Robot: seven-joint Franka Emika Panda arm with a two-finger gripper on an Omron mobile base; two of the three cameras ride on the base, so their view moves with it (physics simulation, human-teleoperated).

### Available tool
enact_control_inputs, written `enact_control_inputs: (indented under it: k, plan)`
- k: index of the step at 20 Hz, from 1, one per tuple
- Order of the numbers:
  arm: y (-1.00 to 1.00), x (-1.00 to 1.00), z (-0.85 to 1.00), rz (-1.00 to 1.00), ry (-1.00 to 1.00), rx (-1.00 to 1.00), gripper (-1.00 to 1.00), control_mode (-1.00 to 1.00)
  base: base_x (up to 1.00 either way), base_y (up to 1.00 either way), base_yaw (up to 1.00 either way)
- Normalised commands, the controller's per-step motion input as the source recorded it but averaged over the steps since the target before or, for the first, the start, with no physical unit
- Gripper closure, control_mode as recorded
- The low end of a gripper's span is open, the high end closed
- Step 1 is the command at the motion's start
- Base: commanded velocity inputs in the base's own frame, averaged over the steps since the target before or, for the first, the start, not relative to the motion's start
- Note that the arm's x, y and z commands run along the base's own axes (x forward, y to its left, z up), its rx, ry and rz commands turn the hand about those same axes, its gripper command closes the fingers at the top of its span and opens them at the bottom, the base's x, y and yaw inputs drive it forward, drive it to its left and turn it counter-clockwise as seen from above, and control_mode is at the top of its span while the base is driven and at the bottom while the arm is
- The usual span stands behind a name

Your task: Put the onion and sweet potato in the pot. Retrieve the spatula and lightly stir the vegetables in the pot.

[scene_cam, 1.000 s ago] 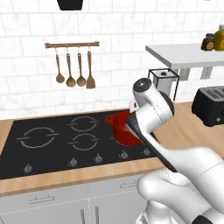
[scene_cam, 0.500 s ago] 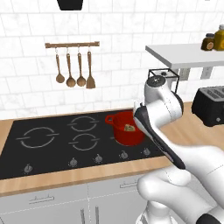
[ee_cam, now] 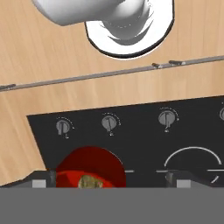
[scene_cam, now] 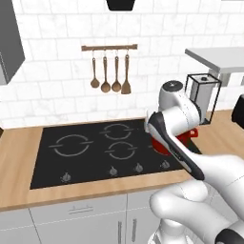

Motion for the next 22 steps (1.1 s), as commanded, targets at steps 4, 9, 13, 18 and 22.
enact_control_inputs:
  k: [4,9,13,18,22]
  plan:
    - [0.0,0.0,0.0,0.0,0.0,0.0,-1.0,1.0,0.0,1.0,0.0]
    - [0.0,0.0,0.0,0.0,0.0,0.0,-1.0,1.0,0.0,1.0,0.0]
    - [0.0,0.0,0.0,0.0,0.0,0.0,-1.0,1.0,0.0,1.0,0.0]
    - [0.0,0.0,0.0,0.0,0.0,0.0,-1.0,1.0,0.0,0.92,0.0]
    - [0.45,0.0,-0.43,0.16,0.35,0.18,-1.0,-1.0,0.0,0.0,0.0]
